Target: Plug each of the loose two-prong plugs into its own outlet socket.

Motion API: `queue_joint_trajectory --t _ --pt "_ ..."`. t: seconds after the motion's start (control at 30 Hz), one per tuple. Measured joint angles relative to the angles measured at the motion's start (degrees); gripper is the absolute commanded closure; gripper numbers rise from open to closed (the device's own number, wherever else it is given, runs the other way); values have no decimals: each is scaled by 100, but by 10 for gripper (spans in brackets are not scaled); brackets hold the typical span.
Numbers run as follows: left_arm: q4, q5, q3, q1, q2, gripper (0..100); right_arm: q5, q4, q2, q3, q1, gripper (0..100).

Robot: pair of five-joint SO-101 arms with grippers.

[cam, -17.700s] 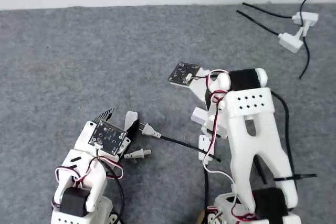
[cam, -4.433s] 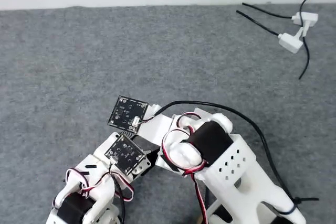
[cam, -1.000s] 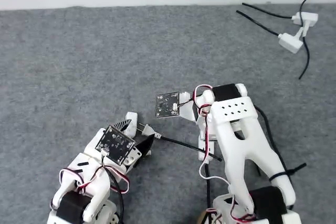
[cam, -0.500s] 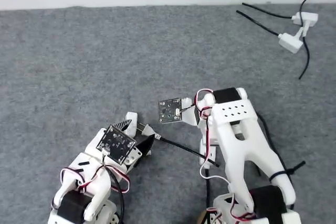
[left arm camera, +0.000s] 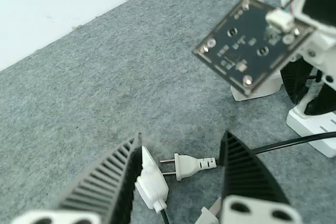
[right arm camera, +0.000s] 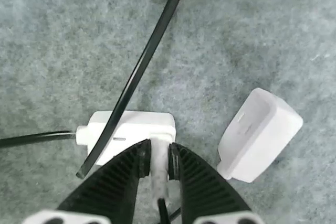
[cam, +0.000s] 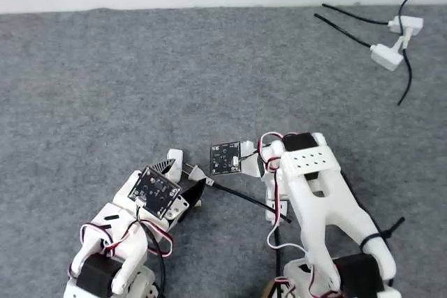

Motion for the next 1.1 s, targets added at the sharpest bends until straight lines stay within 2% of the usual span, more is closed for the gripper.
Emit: queue_joint_trajectory --t 0.37,0.53,0.63,1.0,1.1 --pt "-35 0 88 0 0 763 -18 -229 0 220 -9 980" --pt "-141 0 158 0 0 763 -431 -167 9 193 -9 857" --pt "-141 0 158 0 0 763 -589 105 105 167 0 820" --pt "-141 0 158 0 0 763 -985 730 132 -132 9 821" --pt "-290 0 185 0 0 764 -1363 756 53 -413 9 821"
